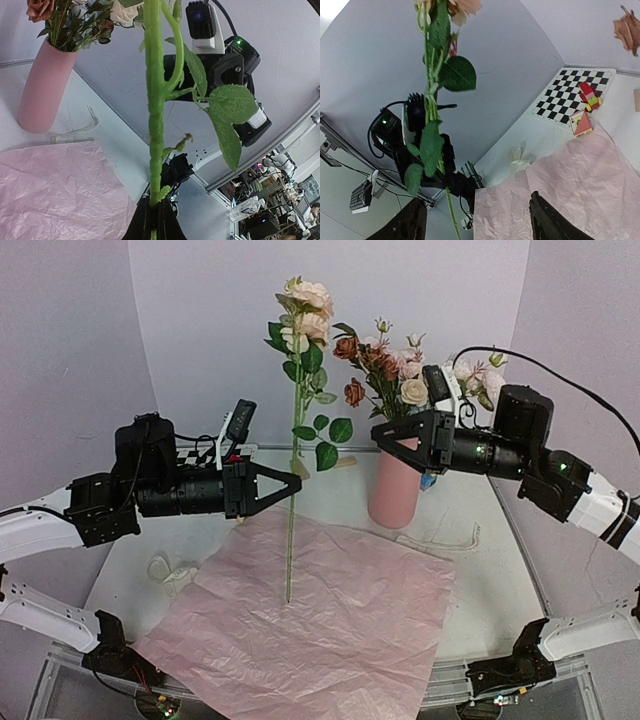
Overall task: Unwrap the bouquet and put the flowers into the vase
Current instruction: Pick up the fake flower from the wrapping paper, then insert the fake flower into the vase.
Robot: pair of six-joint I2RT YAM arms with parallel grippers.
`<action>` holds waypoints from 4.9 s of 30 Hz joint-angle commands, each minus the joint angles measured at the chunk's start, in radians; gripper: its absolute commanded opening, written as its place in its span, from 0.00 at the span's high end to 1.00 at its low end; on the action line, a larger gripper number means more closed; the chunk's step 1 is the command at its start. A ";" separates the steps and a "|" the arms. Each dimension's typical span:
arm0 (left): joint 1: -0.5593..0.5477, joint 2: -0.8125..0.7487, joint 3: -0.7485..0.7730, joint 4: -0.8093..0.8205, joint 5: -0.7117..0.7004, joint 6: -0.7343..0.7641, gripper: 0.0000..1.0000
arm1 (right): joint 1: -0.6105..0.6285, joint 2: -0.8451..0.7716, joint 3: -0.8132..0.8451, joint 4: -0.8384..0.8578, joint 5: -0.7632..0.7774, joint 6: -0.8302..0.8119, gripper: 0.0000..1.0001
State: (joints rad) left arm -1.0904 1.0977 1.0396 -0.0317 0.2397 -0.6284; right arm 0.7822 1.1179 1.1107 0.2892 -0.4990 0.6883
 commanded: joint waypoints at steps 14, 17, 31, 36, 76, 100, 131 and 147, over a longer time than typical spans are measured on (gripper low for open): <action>-0.005 0.026 -0.028 0.090 0.102 0.024 1.00 | 0.119 0.217 0.183 0.211 0.029 0.101 0.39; -0.005 0.036 -0.025 0.092 0.107 0.024 1.00 | 0.122 0.236 0.184 0.246 0.009 0.119 0.44; -0.006 0.056 -0.025 0.109 0.142 0.006 1.00 | 0.124 0.253 0.187 0.289 0.002 0.140 0.93; -0.006 0.050 -0.035 0.109 0.142 0.004 0.98 | 0.124 0.237 0.173 0.289 0.017 0.133 0.96; -0.011 0.010 -0.100 0.116 0.028 -0.013 0.09 | 0.126 0.133 0.170 0.089 0.218 -0.093 1.00; -0.011 -0.003 -0.096 0.038 -0.097 0.005 0.05 | 0.121 0.031 0.354 0.153 1.185 -0.914 1.00; -0.011 0.029 -0.070 -0.048 -0.172 0.029 0.06 | -0.132 0.225 0.356 0.360 1.041 -0.671 1.00; -0.011 0.041 -0.074 -0.048 -0.179 0.049 0.06 | -0.139 0.252 0.145 0.372 0.988 -0.653 1.00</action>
State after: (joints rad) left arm -1.0988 1.1395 0.9169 -0.0792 0.0669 -0.6025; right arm 0.6483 1.3598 1.2980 0.5780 0.5221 0.0453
